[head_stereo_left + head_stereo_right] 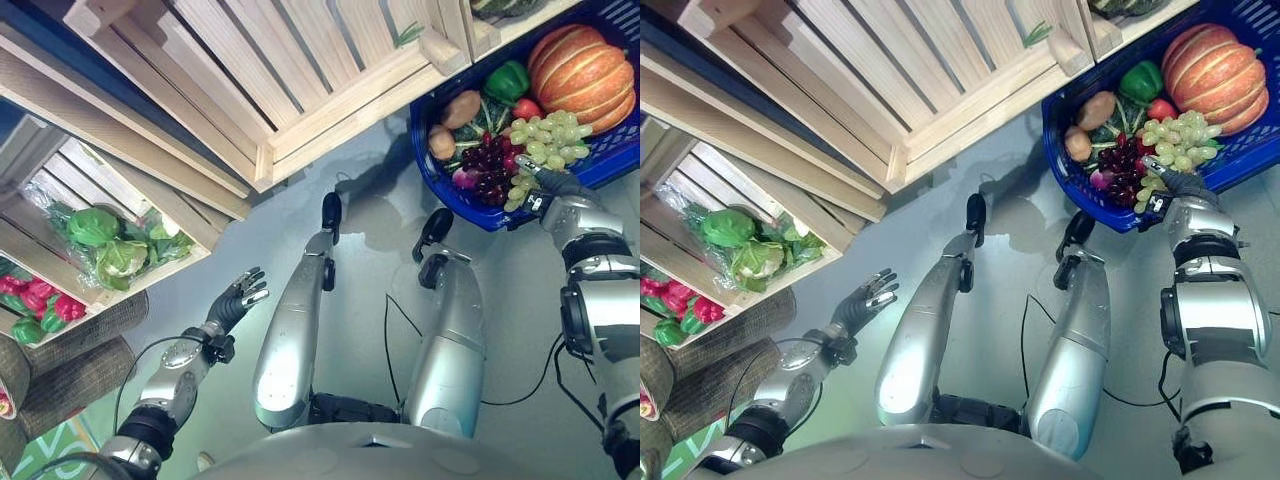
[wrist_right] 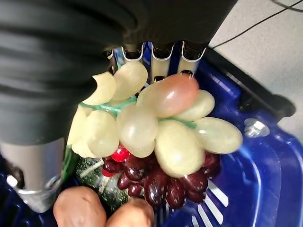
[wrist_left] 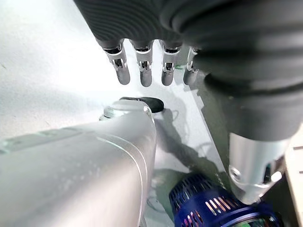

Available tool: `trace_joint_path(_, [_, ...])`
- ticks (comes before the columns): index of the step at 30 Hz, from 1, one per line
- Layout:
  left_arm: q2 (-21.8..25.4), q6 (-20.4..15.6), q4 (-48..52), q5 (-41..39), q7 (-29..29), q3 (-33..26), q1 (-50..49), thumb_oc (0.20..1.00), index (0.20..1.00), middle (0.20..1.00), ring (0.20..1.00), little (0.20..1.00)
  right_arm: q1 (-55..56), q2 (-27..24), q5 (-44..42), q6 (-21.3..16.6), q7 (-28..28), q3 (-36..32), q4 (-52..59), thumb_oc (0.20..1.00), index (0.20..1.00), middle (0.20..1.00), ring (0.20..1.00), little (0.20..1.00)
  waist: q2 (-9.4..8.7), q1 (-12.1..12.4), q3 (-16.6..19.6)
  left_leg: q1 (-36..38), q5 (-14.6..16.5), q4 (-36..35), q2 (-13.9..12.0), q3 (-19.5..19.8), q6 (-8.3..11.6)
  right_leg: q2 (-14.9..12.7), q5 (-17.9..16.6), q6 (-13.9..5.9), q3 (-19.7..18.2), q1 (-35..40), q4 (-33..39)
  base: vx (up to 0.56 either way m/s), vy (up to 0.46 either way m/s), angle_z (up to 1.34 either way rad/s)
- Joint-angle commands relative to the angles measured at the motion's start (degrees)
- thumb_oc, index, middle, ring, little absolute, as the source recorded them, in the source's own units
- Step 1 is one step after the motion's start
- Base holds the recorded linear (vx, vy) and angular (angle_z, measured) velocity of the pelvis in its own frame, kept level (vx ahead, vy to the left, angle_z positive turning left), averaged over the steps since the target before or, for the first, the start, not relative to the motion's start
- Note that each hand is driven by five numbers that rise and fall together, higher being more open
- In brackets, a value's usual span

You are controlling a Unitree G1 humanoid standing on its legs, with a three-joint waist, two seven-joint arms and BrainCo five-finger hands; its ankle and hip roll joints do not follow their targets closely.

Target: Pick up fruits and vegetables into the basket

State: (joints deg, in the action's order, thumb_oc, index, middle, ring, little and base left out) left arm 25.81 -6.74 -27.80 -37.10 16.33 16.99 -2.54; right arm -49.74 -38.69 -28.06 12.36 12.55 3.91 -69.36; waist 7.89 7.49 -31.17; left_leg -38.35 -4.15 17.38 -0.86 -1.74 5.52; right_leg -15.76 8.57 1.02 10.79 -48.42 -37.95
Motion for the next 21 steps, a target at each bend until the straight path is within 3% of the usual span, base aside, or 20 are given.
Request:
trace_joint_path(1, [-2.56, -1.02, -2.37, 0.09, 0.64, 3.26, -2.15, 1.000, 1.000, 1.000, 1.000, 1.000, 5.85, -4.09, 1.67, -5.90, 7.50, -1.72, -2.21, 1.000, 1.000, 1.000, 1.000, 1.000, 9.48, -3.05, 1.37, 2.41, 6.68, 1.55, 0.02, -3.73, -3.19, 4.43, 3.83, -2.41, -1.07, 4.49, 1.77, 0.03, 0.094, 0.00])
trace_joint_path(8, [-5.43, -2.59, -9.10, -1.32, 0.32, 2.30, -1.69, 1.000, 1.000, 1.000, 1.000, 1.000, 15.45, 3.15, 8.17, -16.10, 14.48, -1.28, 3.17, 1.000, 1.000, 1.000, 1.000, 1.000, 5.82, -5.06, 1.37, 9.76, 7.00, -0.39, -0.63, -3.65, -3.28, 5.15, 2.76, -3.00, -1.18, 12.85, 5.65, 0.02, 0.086, -0.01])
trace_joint_path(13, [-7.83, -2.86, -15.29, -0.94, -1.77, -0.40, -0.77, 1.000, 1.000, 1.000, 1.000, 1.000, 26.55, 9.86, 13.44, -21.32, 16.74, 1.96, 10.03, 1.000, 1.000, 1.000, 1.000, 1.000, 0.68, -6.39, 1.37, 17.87, 5.61, -3.98, -2.04, -3.74, -3.62, 5.64, -0.78, -3.90, -0.69, 23.26, 12.65, -0.01, 0.057, -0.06])
trace_joint_path(16, [-8.28, -3.12, -17.74, -0.27, -1.39, -1.61, -0.45, 1.000, 1.000, 1.000, 1.000, 1.000, 29.02, 11.22, 17.31, -22.20, 17.18, 3.34, 11.24, 1.000, 1.000, 1.000, 1.000, 1.000, -0.79, -6.49, 1.67, 20.87, 5.61, -5.08, -2.22, -3.62, -3.62, 5.69, -1.40, -4.33, -0.59, 27.19, 15.12, 0.05, 0.048, -0.15])
trace_joint_path(17, [-8.63, -3.50, -20.48, -0.06, -1.26, -2.74, -0.61, 1.000, 1.000, 1.000, 1.000, 1.000, 32.18, 12.45, 19.82, -23.10, 17.66, 4.70, 12.38, 1.000, 1.000, 1.000, 1.000, 1.000, -2.33, -6.57, 3.62, 22.96, 5.67, -6.08, -2.59, -3.47, -3.47, 5.85, -1.99, -4.76, -0.40, 30.21, 17.51, 0.08, 0.048, -0.10])
trace_joint_path(21, [-9.08, -3.13, -24.07, 0.56, -0.88, -5.49, -1.38, 1.000, 1.000, 1.000, 1.000, 1.000, 36.88, 13.03, 26.89, -22.93, 17.24, 6.46, 15.74, 1.000, 1.000, 1.000, 1.000, 1.000, -4.46, -6.84, 7.29, 27.16, 5.82, -8.56, -2.95, -3.36, -3.36, 5.82, -2.93, -5.96, -0.40, 35.66, 22.02, 0.09, 0.057, -0.09])
